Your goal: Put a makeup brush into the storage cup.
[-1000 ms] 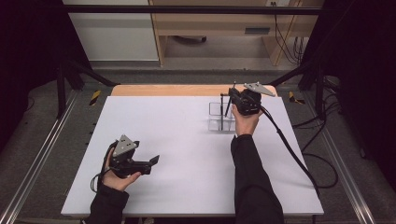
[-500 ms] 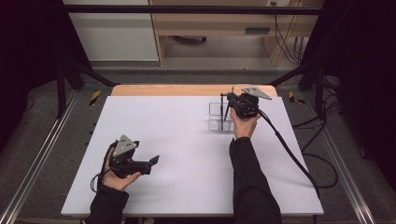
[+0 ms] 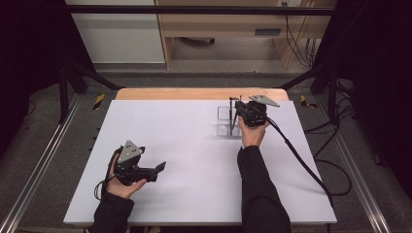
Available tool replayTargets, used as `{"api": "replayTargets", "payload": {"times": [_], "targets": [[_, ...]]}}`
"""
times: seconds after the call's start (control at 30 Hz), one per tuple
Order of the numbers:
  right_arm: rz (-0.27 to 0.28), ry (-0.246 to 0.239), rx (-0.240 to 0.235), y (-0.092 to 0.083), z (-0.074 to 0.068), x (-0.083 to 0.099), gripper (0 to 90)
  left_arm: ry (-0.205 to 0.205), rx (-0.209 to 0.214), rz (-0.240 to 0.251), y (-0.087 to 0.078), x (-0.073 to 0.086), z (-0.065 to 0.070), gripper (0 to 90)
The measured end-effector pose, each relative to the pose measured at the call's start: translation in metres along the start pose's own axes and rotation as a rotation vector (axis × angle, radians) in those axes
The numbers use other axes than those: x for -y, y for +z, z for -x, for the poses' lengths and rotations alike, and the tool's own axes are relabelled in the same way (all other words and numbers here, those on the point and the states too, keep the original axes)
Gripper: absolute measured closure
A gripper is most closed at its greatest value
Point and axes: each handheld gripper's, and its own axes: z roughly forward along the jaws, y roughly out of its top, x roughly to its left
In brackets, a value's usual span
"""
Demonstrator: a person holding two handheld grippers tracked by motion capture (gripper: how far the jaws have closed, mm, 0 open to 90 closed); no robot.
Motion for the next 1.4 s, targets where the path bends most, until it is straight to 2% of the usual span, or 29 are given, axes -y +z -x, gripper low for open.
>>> {"api": "replayTargets", "payload": {"times": [0.07, 0.47, 0.6, 0.73, 0.9, 1.03, 1.2, 1.4], "targets": [[-0.006, 0.005, 0.000, 0.000, 0.002, 0.002, 83.9, 0.001, 0.000, -0.003, 0.000, 0.000, 0.000, 6.7], [-0.062, -0.032, 0.006, 0.004, -0.002, 0.010, 83.1, 0.005, 0.000, -0.009, 0.002, 0.000, 0.001, 6.7], [-0.076, -0.043, 0.004, 0.002, -0.003, 0.011, 79.6, 0.008, 0.001, -0.011, 0.002, 0.000, 0.001, 6.7], [-0.068, -0.044, -0.017, -0.004, -0.005, 0.011, 75.5, 0.009, 0.000, -0.013, 0.002, 0.000, 0.002, 6.7], [-0.049, -0.039, -0.041, -0.016, -0.004, 0.010, 69.1, 0.009, 0.001, -0.012, 0.002, 0.000, 0.002, 6.7], [-0.045, -0.039, -0.080, -0.025, -0.004, 0.010, 61.5, 0.008, -0.001, -0.008, 0.002, 0.000, 0.002, 6.7], [-0.060, -0.079, -0.125, -0.037, -0.010, 0.013, 48.8, 0.007, -0.003, -0.002, 0.001, 0.000, 0.002, 6.7], [-0.057, -0.070, -0.165, -0.050, -0.012, 0.016, 32.9, 0.008, -0.004, 0.001, 0.001, 0.000, 0.002, 6.7]]}}
